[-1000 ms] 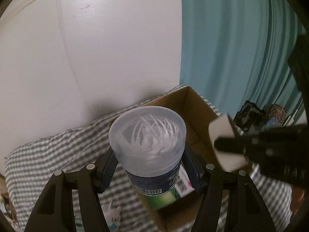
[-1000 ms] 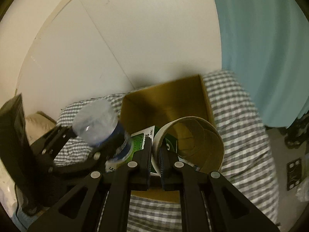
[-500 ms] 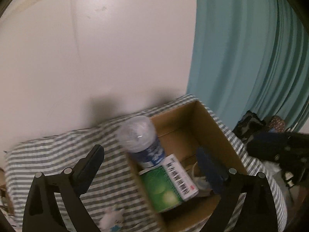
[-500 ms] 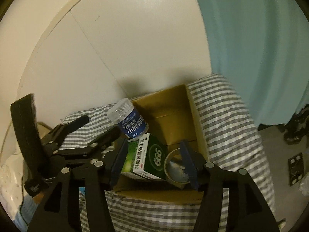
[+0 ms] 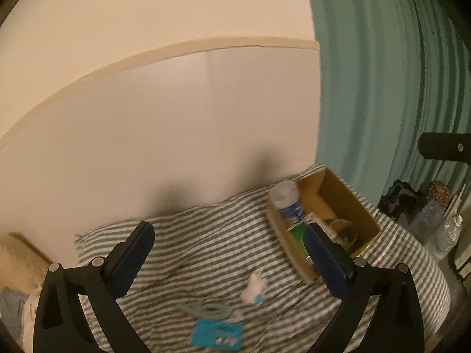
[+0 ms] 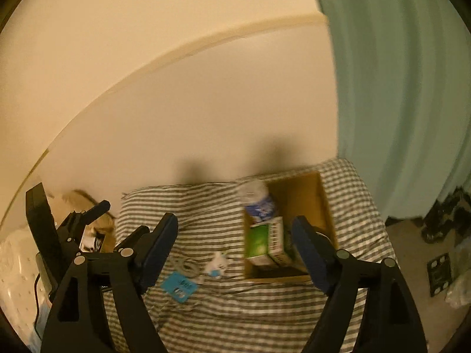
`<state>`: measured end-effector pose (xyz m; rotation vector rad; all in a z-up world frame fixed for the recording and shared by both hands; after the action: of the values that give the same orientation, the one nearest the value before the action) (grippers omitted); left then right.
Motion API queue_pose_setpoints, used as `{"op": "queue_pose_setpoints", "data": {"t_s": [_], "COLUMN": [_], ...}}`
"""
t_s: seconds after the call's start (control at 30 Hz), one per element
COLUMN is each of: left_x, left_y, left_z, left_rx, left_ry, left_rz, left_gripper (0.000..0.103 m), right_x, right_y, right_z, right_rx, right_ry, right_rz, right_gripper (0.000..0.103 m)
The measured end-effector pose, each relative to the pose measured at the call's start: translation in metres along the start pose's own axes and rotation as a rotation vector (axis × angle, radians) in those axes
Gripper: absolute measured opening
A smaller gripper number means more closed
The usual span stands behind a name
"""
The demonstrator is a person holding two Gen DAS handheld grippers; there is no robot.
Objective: Organize objects
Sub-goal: 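Carry the bottle and tape roll into the cardboard box and release, then grasp the blue blister pack with the right gripper while the left grasps the toothpaste tube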
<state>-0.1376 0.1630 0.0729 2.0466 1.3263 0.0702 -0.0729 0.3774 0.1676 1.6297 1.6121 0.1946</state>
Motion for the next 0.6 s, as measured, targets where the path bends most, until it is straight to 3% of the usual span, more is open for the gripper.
{"op": "queue_pose_setpoints", "data": {"t_s": [0.1, 0.27, 0.4, 0.5, 0.6], "left_x": [-0.026, -0.053, -0.063, -0.067, -0.078], "left_y": [0.02, 0.016, -0.009, -0.031, -0.052], "left_z": [0.026, 0.079, 0.136, 0.176, 0.219], "left_rx": [-0.027, -0.115, -0.168, -0.234, -0.303], "left_ry": [0.014, 0.044, 0.148, 0.183, 0.23], "left_rz": [-0.068, -0.195, -0.159, -0.178, -0.208], "left_gripper": [0.103, 0.103, 0.103, 0.103, 0.103], "right_x": [-0.039, -0.078, -0.089, -0.084, -0.079], "right_y": [0.013, 0.001, -0.036, -0.069, -0.116], "right_z": [0.019, 0.055, 0.093, 0.127, 0.164], "right_rx": [0.032, 0.058, 0.083, 0.096, 0.02], "right_ry": [0.09, 0.136, 0.123, 0.104, 0.108], "right_rz": [0.036, 0.034, 0.068, 0.137, 0.136], "right_gripper": [0.083, 0.085, 0.085, 0.085, 0.085]}}
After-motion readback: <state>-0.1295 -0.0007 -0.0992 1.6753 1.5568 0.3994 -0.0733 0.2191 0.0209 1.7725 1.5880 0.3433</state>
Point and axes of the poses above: each gripper's, at about its wrist camera, not at the fingertips, and y roughly against the way its jaws point, x to its right, z to its underside, the point moved 3 cm from there along -y, roughly the way its jaws point, and after that the axes turned 13 degrees about -y, right-handed, at the moved point
